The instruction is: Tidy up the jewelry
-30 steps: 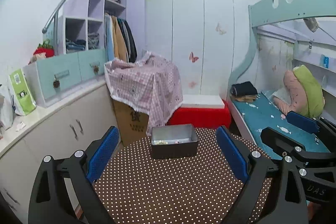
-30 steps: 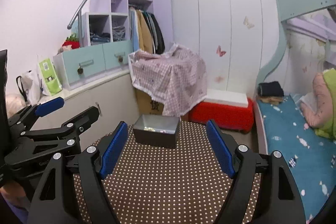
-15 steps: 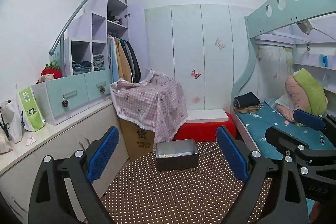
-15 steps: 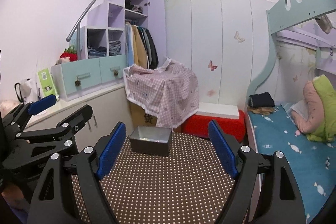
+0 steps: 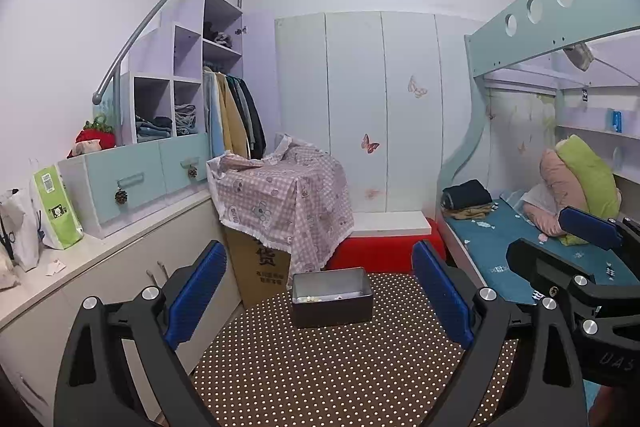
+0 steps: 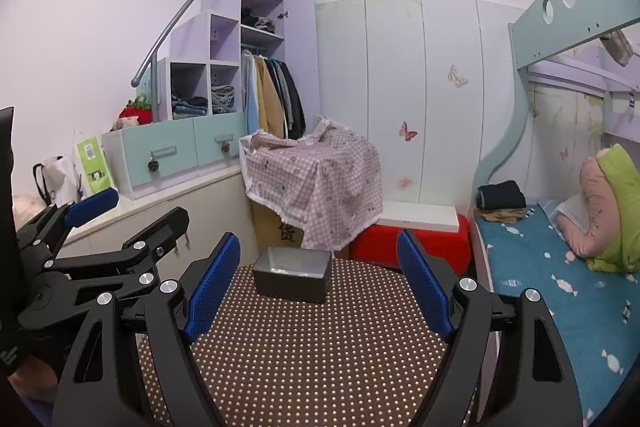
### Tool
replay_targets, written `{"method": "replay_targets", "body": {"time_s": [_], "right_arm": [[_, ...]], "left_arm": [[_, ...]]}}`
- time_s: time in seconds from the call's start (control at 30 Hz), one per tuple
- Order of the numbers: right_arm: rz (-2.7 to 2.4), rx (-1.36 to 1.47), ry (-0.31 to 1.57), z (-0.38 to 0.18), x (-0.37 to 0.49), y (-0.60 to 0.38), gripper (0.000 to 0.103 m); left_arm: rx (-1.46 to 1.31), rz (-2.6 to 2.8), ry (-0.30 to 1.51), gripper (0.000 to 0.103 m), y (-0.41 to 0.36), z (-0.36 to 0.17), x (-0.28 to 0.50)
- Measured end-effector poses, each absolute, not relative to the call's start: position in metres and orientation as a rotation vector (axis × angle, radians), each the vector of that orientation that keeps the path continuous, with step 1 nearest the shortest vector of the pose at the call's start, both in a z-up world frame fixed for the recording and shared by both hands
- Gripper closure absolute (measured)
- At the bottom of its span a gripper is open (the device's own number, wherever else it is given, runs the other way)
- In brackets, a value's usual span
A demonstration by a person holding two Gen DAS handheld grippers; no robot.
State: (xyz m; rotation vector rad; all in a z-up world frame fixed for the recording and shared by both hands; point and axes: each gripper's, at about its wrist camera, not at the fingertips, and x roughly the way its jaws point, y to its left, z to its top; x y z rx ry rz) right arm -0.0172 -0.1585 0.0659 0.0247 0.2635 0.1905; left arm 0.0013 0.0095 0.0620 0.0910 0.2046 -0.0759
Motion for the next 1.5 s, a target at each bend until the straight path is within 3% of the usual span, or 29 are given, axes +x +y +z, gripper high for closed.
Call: {"method": "replay_targets", "body": {"time_s": [1.5], "right_arm": [[0.202,0.022,0.265,0.0681,-0.0123,-0.1581,0.025]], "left_arm": [[0.081,-0.079,0.209,0.012,0.0084,0.0612,0.0058]]}}
